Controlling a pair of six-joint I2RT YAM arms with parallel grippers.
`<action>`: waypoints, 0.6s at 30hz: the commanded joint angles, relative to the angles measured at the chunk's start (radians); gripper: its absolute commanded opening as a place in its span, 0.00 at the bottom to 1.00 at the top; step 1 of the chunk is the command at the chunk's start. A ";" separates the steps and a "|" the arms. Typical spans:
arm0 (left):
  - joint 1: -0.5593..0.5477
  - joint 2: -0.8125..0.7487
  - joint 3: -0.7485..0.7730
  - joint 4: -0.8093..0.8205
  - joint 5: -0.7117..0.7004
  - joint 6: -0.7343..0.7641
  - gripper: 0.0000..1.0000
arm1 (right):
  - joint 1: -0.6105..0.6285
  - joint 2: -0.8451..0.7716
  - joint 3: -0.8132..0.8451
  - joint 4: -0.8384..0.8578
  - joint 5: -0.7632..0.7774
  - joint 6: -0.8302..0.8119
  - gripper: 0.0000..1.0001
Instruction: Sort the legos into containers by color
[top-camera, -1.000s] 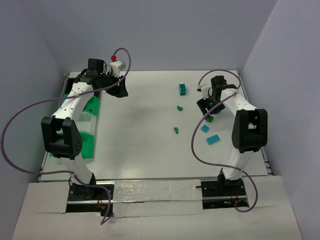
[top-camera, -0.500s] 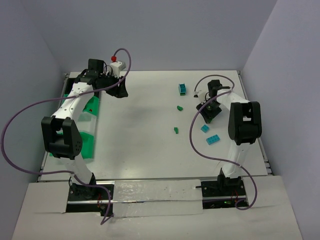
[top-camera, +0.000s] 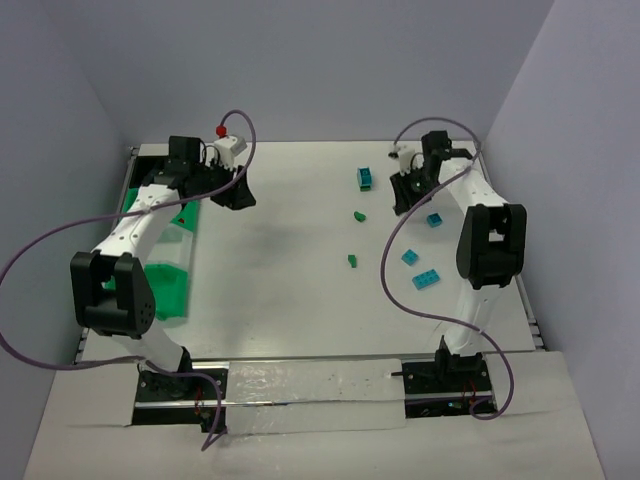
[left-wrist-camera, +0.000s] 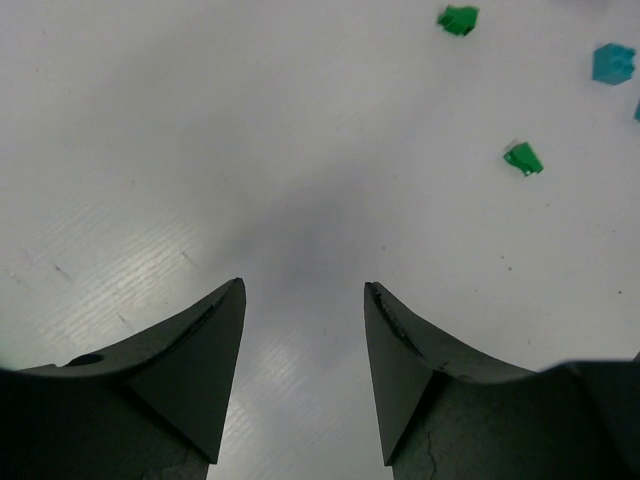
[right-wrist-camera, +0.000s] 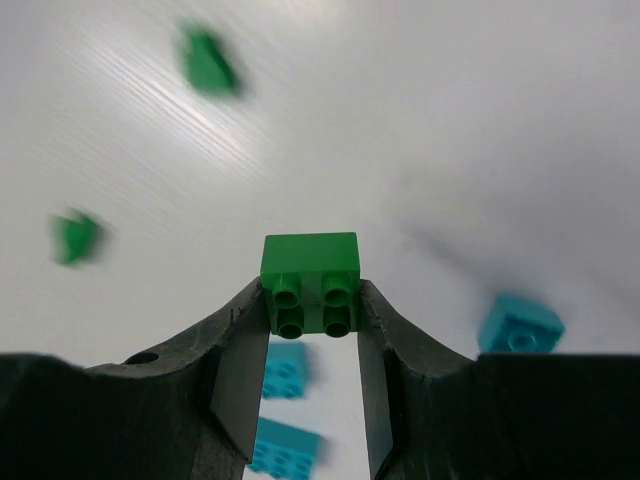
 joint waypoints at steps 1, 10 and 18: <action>-0.002 -0.150 -0.094 0.299 0.144 -0.045 0.62 | 0.016 -0.069 0.192 0.039 -0.462 0.315 0.00; -0.167 -0.230 -0.223 0.680 0.146 -0.002 0.68 | 0.182 0.000 0.234 0.365 -0.883 0.812 0.00; -0.305 -0.170 -0.215 0.841 0.139 -0.012 0.71 | 0.236 0.015 0.056 1.185 -1.068 1.502 0.00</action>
